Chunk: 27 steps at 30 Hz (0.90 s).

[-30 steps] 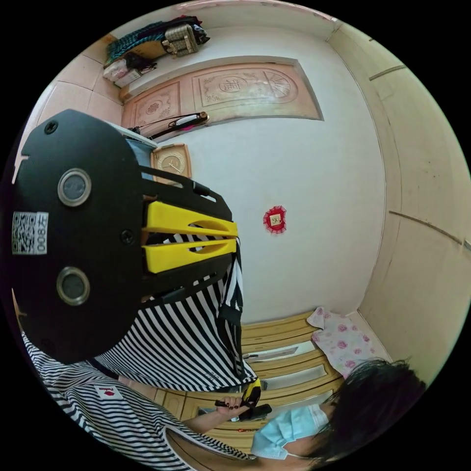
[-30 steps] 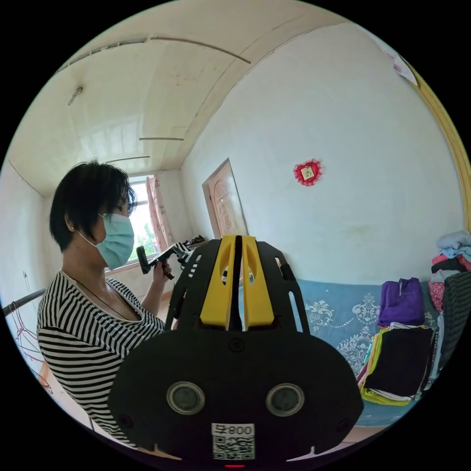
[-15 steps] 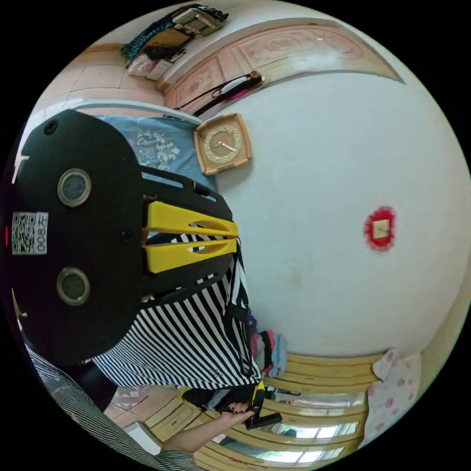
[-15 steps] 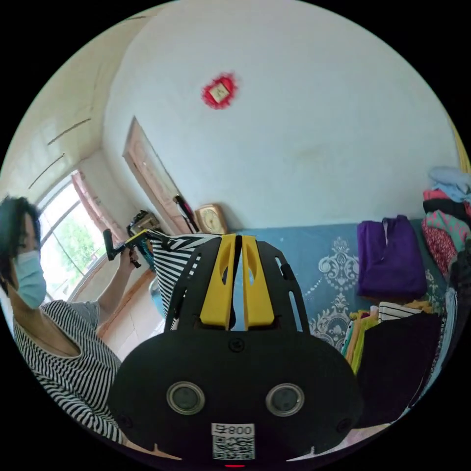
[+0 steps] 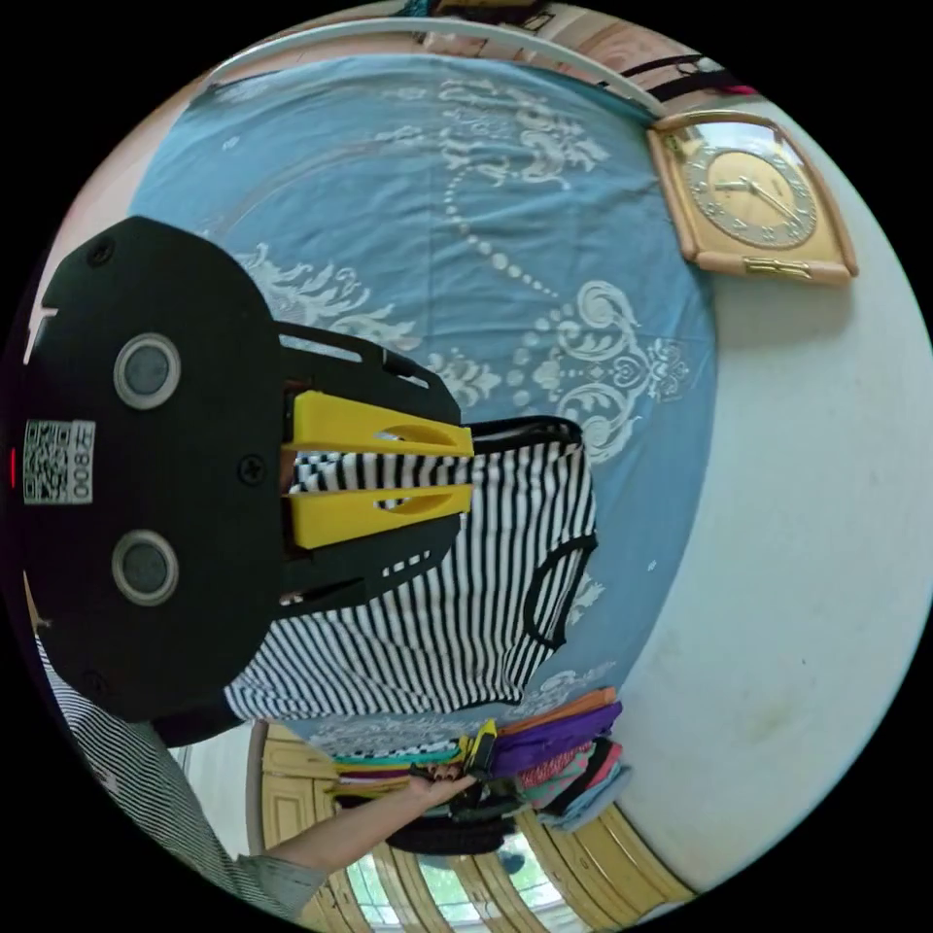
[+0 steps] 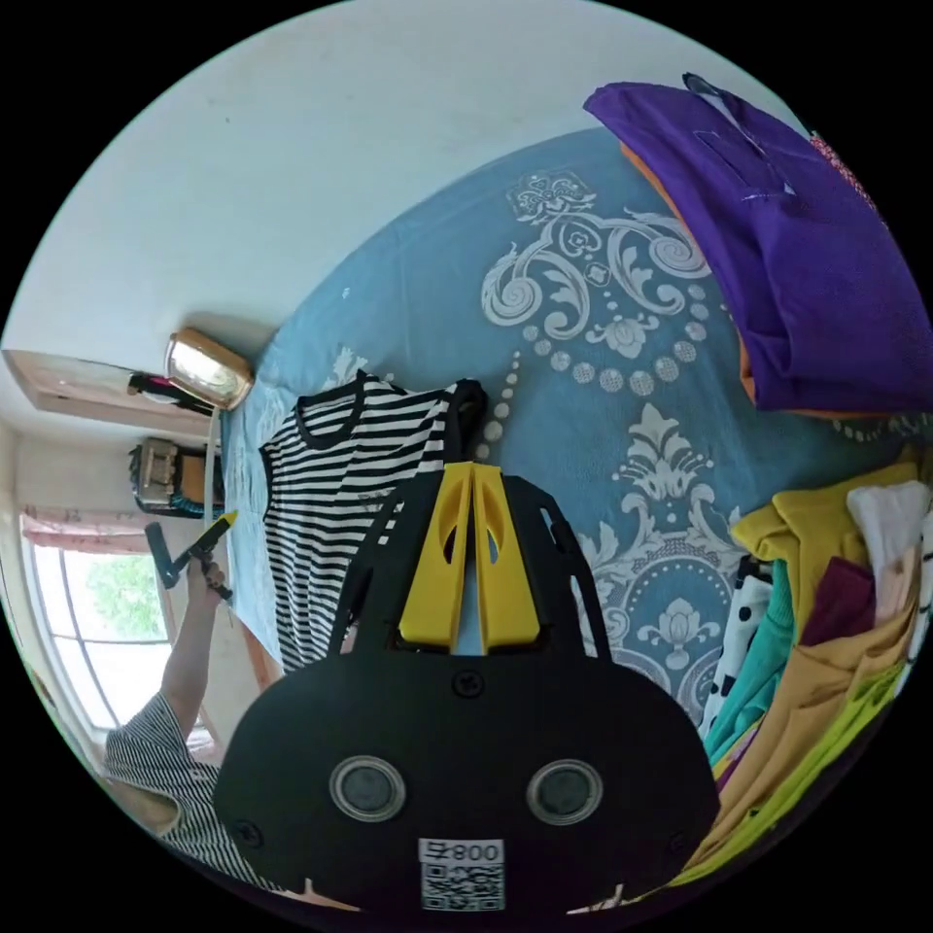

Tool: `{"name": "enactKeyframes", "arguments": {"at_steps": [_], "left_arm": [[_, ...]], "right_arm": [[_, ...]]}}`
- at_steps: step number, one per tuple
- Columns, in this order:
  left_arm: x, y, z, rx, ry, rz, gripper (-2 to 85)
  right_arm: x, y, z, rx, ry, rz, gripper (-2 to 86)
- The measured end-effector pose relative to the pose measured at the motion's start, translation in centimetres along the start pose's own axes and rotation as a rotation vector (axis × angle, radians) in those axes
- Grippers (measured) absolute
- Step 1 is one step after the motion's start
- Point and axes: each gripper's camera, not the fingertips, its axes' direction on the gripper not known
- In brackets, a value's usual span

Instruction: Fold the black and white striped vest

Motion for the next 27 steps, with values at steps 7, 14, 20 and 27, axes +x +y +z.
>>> {"name": "enactKeyframes", "arguments": {"at_steps": [7,14,20,27], "left_arm": [[-9.0,11.6,-1.6,-0.078,0.121,-0.139,6.9],[-16.2,22.7,-2.0,-0.179,0.232,-0.277,9.1],[-21.7,25.5,-1.7,-0.173,0.272,-0.333,9.2],[-27.4,26.1,-1.7,-0.198,0.207,-0.362,5.6]], "right_arm": [[-1.2,8.5,-0.4,-0.054,-0.135,-0.149,1.3],[-0.6,21.1,1.5,-0.205,-0.133,-0.111,5.0],[2.4,26.1,3.0,-0.203,-0.139,0.015,6.1],[3.4,27.2,7.3,-0.291,-0.105,0.038,6.2]]}}
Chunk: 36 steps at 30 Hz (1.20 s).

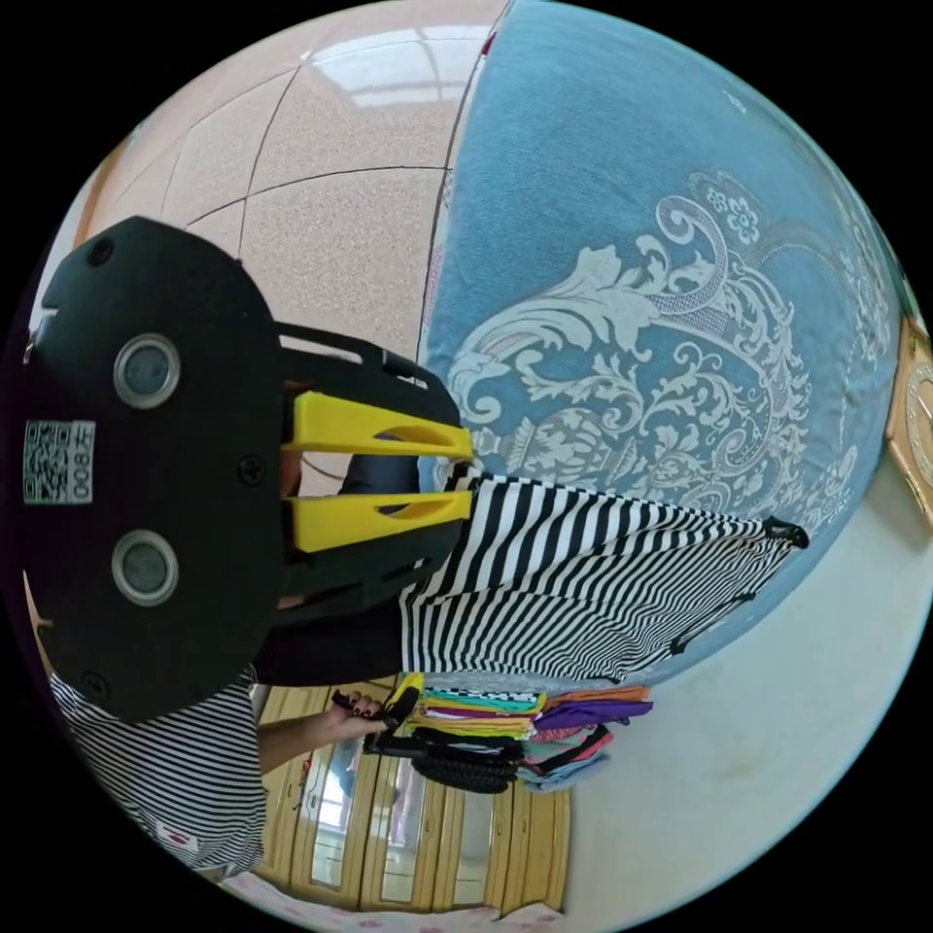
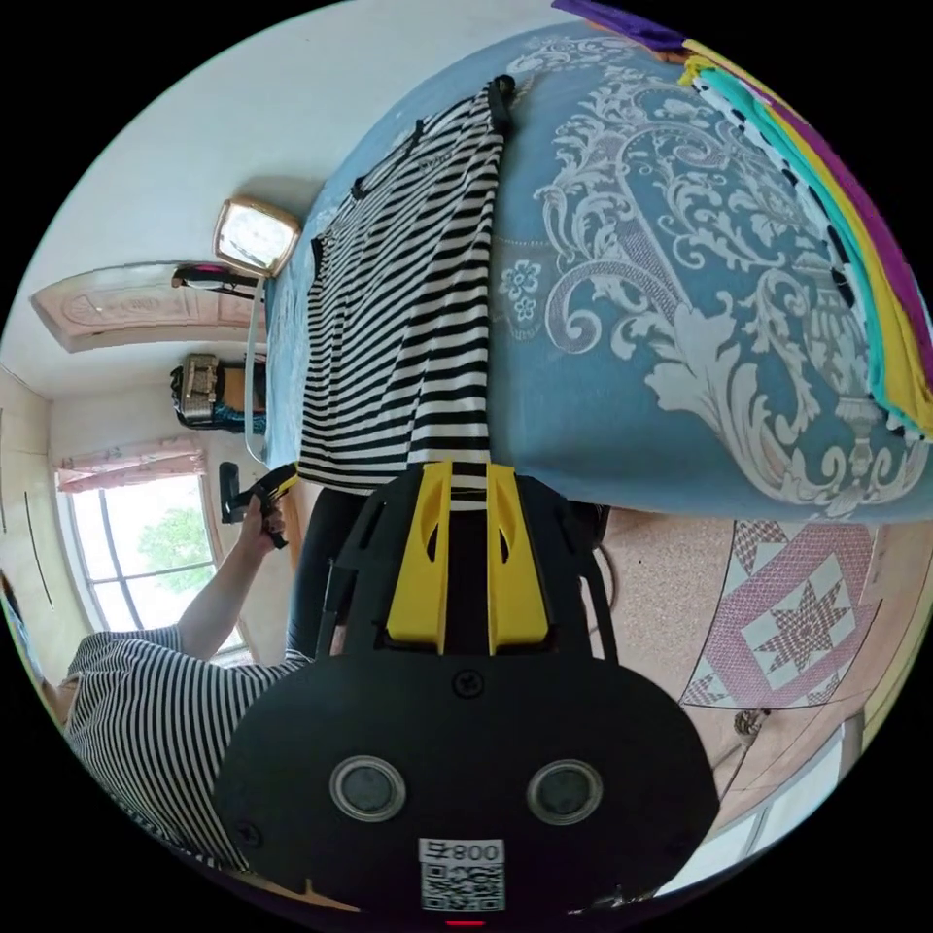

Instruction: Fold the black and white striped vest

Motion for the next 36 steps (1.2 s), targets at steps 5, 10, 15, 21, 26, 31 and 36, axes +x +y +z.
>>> {"name": "enactKeyframes", "arguments": {"at_steps": [5,10,15,21,26,31,36], "left_arm": [[-3.5,0.0,-1.3,0.006,0.064,-0.029,3.5],[-5.1,0.3,-4.9,0.072,0.098,0.031,2.6],[-7.3,1.6,-10.7,0.184,0.192,0.073,2.2],[-9.6,3.7,-14.3,0.242,0.262,0.105,2.2],[-11.9,4.7,-13.2,0.187,0.228,0.085,2.1],[-15.4,3.5,-9.5,0.117,0.192,-0.005,2.1],[-17.8,2.1,-8.1,0.082,0.193,-0.040,2.1]], "right_arm": [[1.0,0.1,1.3,-0.010,-0.041,0.023,2.9],[1.4,1.2,-1.4,0.029,-0.080,0.000,0.8],[1.5,3.3,-7.5,0.156,-0.218,-0.054,0.2],[0.2,5.5,-11.6,0.210,-0.200,-0.140,0.1],[1.0,7.0,-11.7,0.185,-0.100,-0.124,0.0],[5.8,6.6,-7.9,0.118,-0.061,0.029,0.1],[8.2,6.6,-5.6,0.097,-0.119,0.112,0.1]]}}
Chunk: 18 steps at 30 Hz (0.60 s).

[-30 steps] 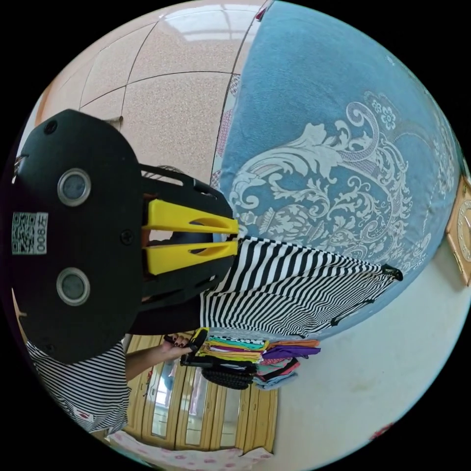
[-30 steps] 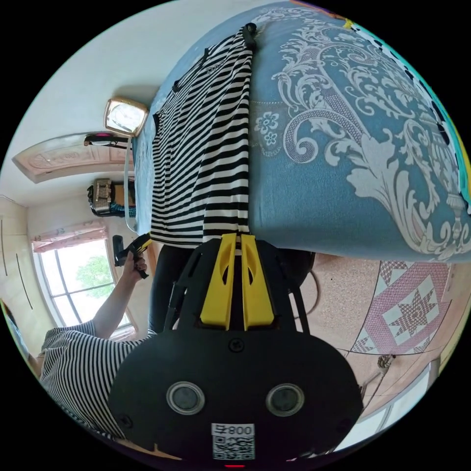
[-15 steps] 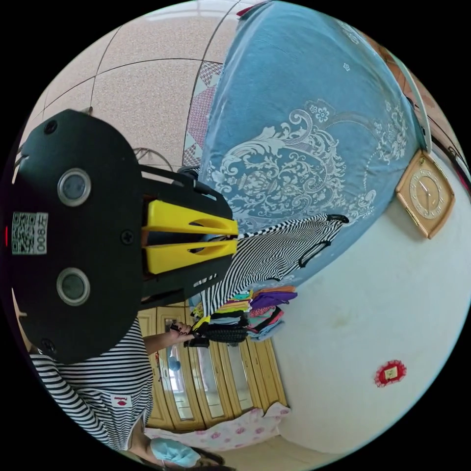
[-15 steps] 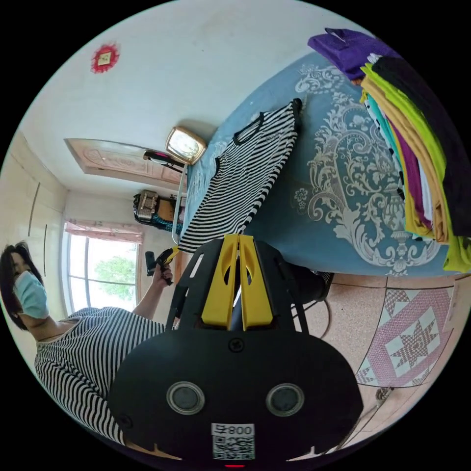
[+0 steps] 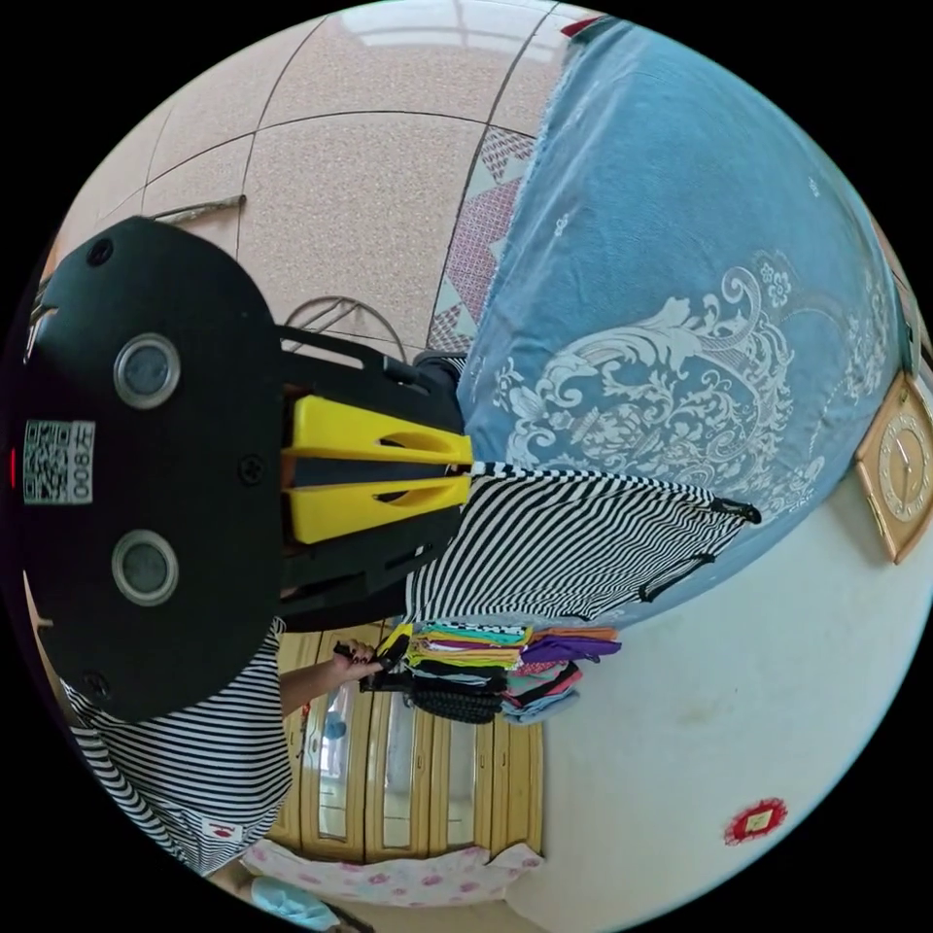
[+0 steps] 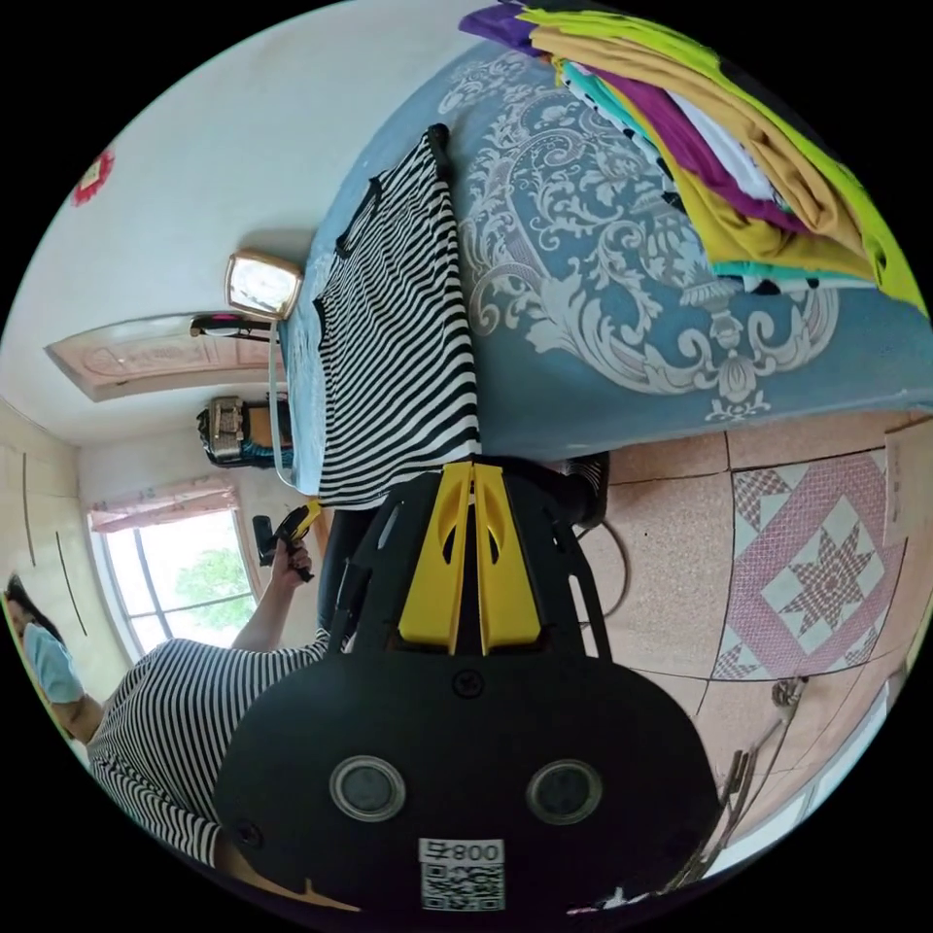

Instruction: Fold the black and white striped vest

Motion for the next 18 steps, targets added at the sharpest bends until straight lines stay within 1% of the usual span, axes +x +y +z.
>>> {"name": "enactKeyframes", "arguments": {"at_steps": [6,10,13,18], "left_arm": [[-2.2,-2.1,-0.7,0.027,-0.021,-0.033,2.2],[-2.7,-4.5,0.3,0.032,-0.002,-0.028,2.5],[-1.9,-8.0,2.1,0.014,-0.004,0.016,3.0],[1.4,-17.3,5.7,0.010,-0.036,0.138,4.4]], "right_arm": [[0.8,-0.4,-0.2,-0.014,0.013,0.040,0.0],[0.1,-0.9,-0.8,0.024,-0.004,0.037,0.1],[-2.5,-3.0,-1.0,0.054,0.022,-0.029,0.2],[-9.3,-10.8,-0.2,0.118,0.174,-0.190,1.1]]}}
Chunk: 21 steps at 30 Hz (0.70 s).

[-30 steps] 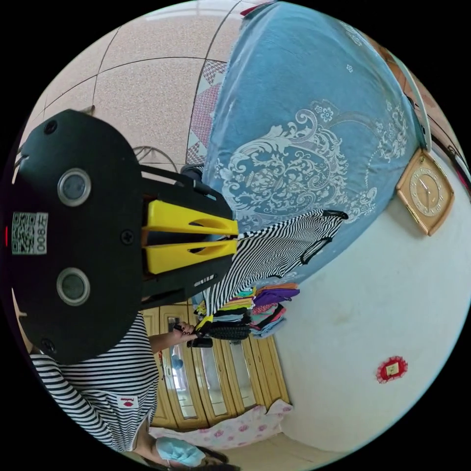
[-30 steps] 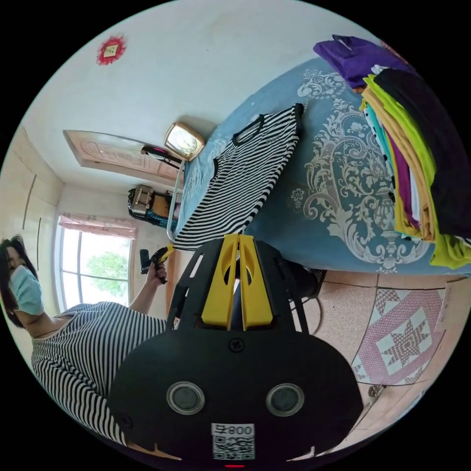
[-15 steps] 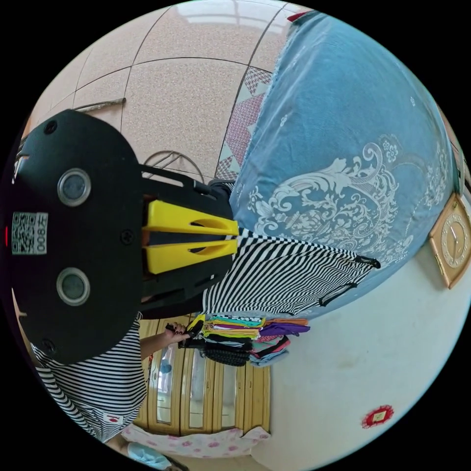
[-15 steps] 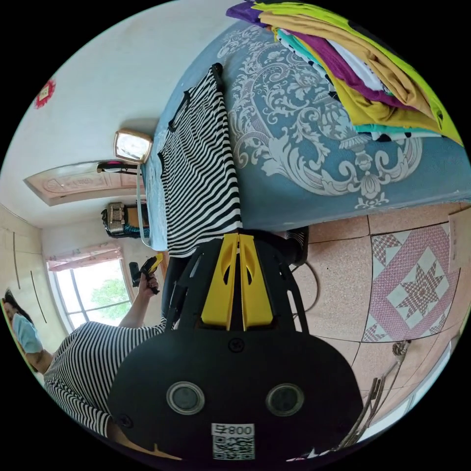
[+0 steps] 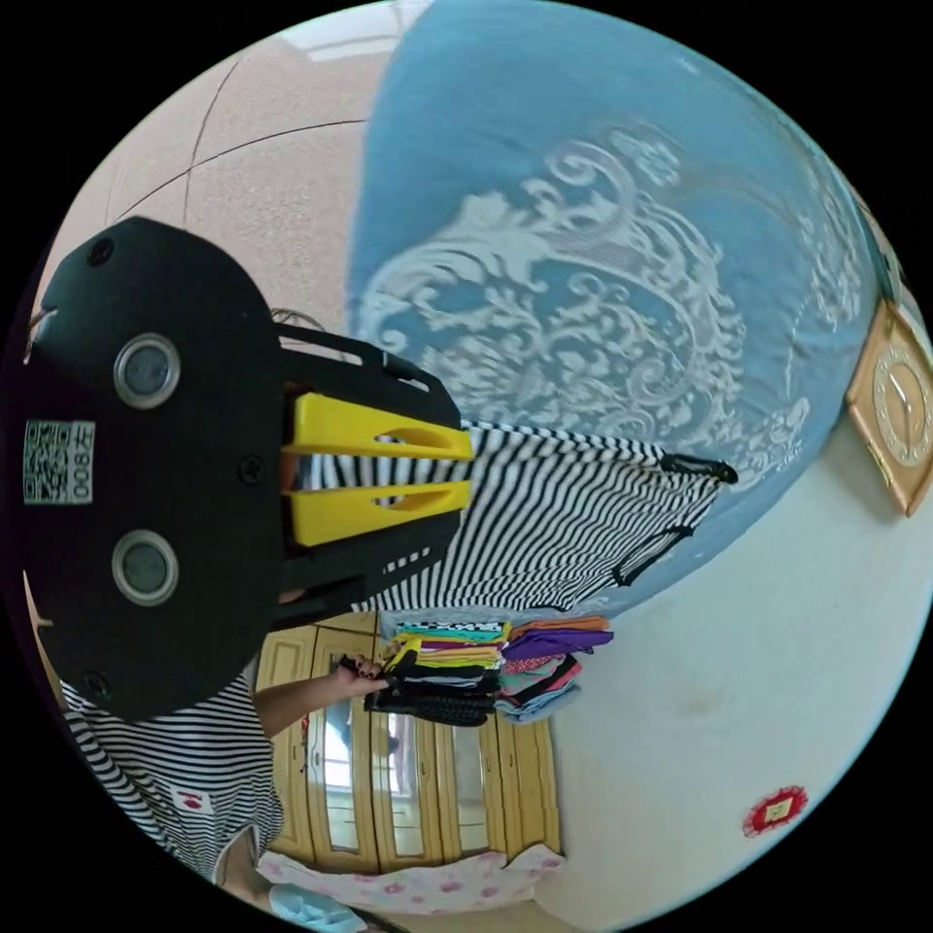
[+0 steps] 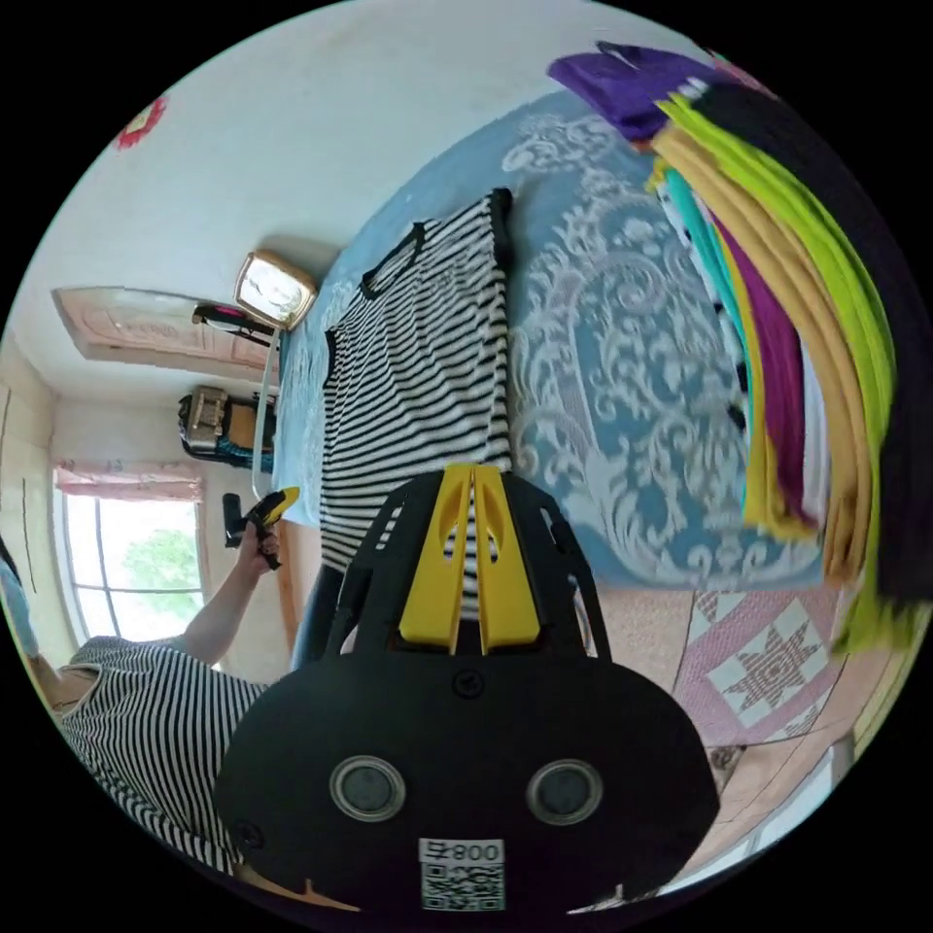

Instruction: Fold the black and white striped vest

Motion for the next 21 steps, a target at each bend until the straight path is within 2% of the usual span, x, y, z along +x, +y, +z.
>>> {"name": "enactKeyframes", "arguments": {"at_steps": [7,14,19,21], "left_arm": [[1.7,-12.6,5.0,0.003,-0.144,0.085,6.5],[0.8,-21.2,11.8,-0.049,-0.379,0.078,4.9],[-0.1,-22.4,11.5,0.038,-0.365,0.092,3.3],[-1.6,-22.7,11.1,0.074,-0.299,0.060,3.2]], "right_arm": [[-3.7,-11.2,3.3,0.025,0.166,-0.068,5.4],[-4.1,-17.4,8.0,-0.010,0.259,-0.035,4.1],[-3.8,-18.3,8.2,0.004,0.269,-0.028,0.9],[-3.3,-18.2,7.8,0.026,0.263,-0.018,0.5]]}}
